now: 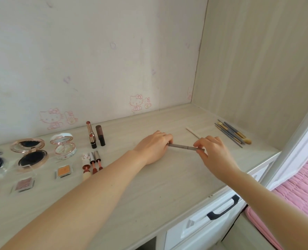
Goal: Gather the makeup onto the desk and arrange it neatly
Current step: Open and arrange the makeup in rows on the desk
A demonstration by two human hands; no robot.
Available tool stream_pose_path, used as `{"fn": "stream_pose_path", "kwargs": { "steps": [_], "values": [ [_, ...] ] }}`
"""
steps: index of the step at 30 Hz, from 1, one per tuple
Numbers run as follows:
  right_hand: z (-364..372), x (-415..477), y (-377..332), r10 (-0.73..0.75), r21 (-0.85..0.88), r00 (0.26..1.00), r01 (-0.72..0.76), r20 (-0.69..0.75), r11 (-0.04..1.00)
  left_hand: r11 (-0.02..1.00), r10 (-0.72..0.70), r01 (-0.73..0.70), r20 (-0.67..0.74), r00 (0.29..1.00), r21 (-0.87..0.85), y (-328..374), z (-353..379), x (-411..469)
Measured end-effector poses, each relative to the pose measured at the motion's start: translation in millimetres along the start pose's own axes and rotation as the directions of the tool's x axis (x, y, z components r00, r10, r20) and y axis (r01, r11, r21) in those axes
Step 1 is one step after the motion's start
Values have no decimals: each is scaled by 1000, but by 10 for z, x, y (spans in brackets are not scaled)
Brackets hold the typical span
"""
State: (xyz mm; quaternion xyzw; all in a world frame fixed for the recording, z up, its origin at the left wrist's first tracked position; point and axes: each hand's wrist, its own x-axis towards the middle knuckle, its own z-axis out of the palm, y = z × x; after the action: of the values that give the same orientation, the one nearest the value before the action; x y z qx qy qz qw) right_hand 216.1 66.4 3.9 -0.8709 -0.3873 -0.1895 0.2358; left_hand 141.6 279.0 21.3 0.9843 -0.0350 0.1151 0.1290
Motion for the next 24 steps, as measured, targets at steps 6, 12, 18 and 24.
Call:
{"fn": "stream_pose_path", "kwargs": {
  "steps": [6, 12, 18, 24],
  "values": [
    [-14, -153, -292, -34, 186, 999, 38, -20, 982, 982, -77, 72, -20, 997, -172, -83, -270, -500],
    [-100, -272, -779, -39, 276, 998, 52, -50, 960, 926, -169, 118, -116, 979, -359, -130, -603, -1047],
    [-128, -378, -1341, -69, 361, 998, 58, 16, 931, 731, -346, 177, -134, 929, -659, -137, -958, -1660],
    [-47, -460, -1924, -32, 490, 991, -34, 127, 871, 459, -501, 134, -131, 855, -878, -241, -1066, -2134]
  ]
}}
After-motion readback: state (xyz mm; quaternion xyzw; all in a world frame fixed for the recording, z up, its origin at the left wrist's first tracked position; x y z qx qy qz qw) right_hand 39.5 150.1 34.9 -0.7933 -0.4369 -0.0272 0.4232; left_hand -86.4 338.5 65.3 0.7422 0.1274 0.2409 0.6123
